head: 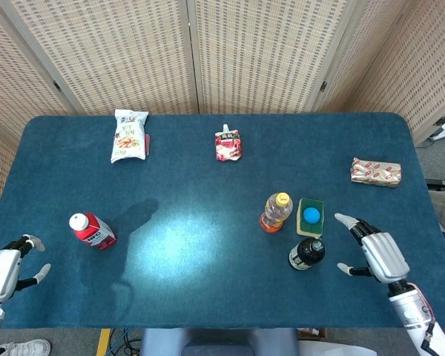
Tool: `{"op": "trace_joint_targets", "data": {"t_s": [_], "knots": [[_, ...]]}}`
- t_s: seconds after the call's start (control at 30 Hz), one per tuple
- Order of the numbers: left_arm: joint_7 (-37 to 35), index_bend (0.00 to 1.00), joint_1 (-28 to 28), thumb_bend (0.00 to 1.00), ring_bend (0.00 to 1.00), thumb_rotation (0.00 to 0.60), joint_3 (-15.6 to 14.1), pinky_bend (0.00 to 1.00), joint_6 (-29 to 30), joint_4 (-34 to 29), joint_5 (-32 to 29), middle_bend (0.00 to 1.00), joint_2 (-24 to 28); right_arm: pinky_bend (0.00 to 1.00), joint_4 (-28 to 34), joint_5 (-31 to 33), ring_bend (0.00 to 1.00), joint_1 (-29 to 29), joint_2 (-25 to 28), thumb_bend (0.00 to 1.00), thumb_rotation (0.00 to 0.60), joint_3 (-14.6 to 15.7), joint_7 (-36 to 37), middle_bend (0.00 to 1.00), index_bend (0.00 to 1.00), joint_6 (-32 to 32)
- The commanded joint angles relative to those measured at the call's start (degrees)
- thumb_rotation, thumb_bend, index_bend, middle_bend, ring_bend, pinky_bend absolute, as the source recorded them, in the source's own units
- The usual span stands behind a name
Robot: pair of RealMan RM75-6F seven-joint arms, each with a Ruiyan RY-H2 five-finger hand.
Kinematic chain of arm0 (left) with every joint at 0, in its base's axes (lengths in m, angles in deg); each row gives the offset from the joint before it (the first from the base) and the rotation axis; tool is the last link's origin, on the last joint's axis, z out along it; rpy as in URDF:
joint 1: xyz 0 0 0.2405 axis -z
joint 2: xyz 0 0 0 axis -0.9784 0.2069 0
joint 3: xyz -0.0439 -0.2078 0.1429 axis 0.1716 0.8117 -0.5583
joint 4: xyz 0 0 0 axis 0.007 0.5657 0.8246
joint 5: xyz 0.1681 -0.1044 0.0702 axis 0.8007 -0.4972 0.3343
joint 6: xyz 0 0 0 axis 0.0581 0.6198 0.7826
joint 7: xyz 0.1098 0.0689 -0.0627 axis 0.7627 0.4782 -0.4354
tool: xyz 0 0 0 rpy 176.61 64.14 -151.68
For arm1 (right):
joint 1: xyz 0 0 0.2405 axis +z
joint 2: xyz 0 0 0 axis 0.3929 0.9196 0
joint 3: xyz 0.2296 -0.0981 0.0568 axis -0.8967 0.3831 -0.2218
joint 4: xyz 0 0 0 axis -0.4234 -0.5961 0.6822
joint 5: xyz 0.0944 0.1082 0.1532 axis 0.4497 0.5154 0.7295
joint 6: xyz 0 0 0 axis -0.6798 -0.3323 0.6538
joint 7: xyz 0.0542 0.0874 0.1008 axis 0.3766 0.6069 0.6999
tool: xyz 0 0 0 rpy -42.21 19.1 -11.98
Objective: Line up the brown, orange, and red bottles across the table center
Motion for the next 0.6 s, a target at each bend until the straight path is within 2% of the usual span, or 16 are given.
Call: {"op": "trace_joint_targets", "data": {"t_s": [0.03, 0.2, 0.3, 0.33, 0.6], "knots": [[-0.16, 0.47, -0.11, 0.23, 0.45, 0.6, 0.09, 0.67, 0.28, -0.24, 0.0, 0.36, 0.15, 0.37, 0.08, -0.71, 0.19, 1.17, -0.18, 0.0, 0.6, 0.63, 2.94, 0.19, 0.13, 1.35], [-0.25, 0.47, -0.21, 0.23, 0.45, 0.6, 0.11, 0.67, 0.34, -0.46, -0.1, 0.36, 0.36, 0.32, -1.48, -0.54, 0.19, 2.14, -1.52, 0.0, 0.6, 1.1, 6.56, 0.19, 0.13, 2.77], [-0.26, 0.47, -0.17, 0.23, 0.45, 0.6, 0.09, 0.67, 0.1, -0.52, -0.22, 0.36, 0.43, 0.19, -2.9, -0.57, 0.18, 2.79, -2.69, 0.0, 0.6, 1.19, 8.31, 0.19, 0.13, 3.37], [-0.27, 0.47, -0.15, 0.23, 0.45, 0.6, 0.1, 0.67, 0.06, -0.55, -0.25, 0.36, 0.44, 0.18, -3.3, -0.61, 0.18, 2.99, -3.06, 0.0, 0.6, 1.22, 8.86, 0.19, 0.13, 3.53], [-0.28, 0.47, -0.09, 0.23, 0.45, 0.6, 0.05, 0.67, -0.39, -0.74, -0.49, 0.36, 0.61, 0.18, -7.28, -1.81, 0.18, 4.67, -6.18, 0.0, 0.6, 2.08, 14.68, 0.19, 0.13, 4.49]]}}
